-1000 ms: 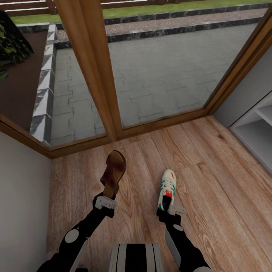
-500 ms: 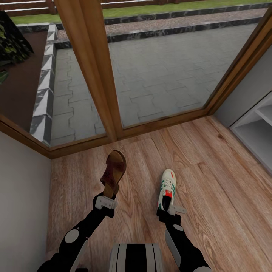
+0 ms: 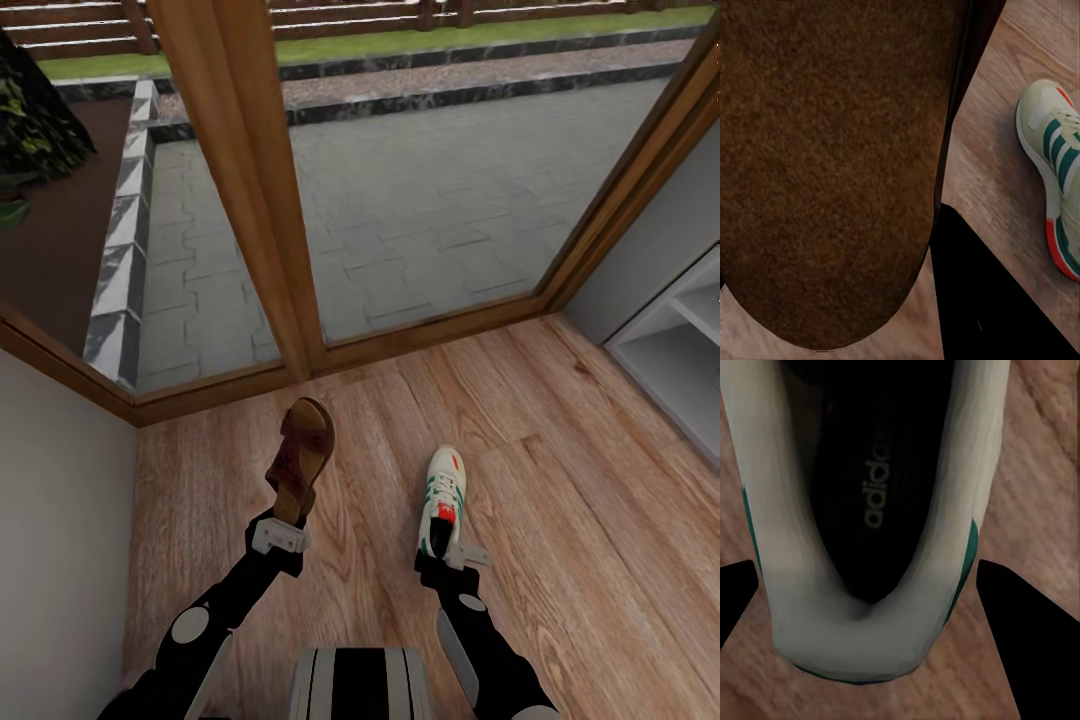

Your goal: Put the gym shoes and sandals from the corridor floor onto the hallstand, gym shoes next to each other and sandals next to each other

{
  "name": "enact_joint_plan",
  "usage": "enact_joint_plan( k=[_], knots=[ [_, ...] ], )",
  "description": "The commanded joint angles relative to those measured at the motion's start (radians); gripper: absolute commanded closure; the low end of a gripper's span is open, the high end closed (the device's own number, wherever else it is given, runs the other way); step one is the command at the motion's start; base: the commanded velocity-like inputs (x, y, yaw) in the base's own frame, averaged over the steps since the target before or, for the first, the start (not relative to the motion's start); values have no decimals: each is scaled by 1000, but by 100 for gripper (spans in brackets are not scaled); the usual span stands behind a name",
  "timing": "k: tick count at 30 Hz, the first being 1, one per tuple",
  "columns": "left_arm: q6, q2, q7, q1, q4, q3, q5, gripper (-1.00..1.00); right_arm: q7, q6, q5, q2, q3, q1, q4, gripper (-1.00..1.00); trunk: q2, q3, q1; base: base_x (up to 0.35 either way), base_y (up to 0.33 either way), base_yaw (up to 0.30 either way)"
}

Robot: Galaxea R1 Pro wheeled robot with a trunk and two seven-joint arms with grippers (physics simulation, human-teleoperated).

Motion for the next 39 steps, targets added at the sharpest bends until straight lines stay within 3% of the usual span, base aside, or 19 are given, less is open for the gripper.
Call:
enact_joint_plan(
  k=[1, 30, 39],
  knots=[
    [6, 1, -4, 0, -1, 0, -1, 100, -6, 4, -8, 0, 2, 0, -2, 100, 0, 3, -1, 0, 0, 0],
    [1, 2, -4, 0, -4, 15, 8, 100, -6, -13, 0, 0, 7, 0, 36, 100, 7, 120, -14, 0, 0, -6],
    [12, 12, -3, 0, -7, 39, 4, 100, -7, -19, 60, 0, 8, 0, 38, 100, 9, 168, -18, 0, 0, -94]
  ],
)
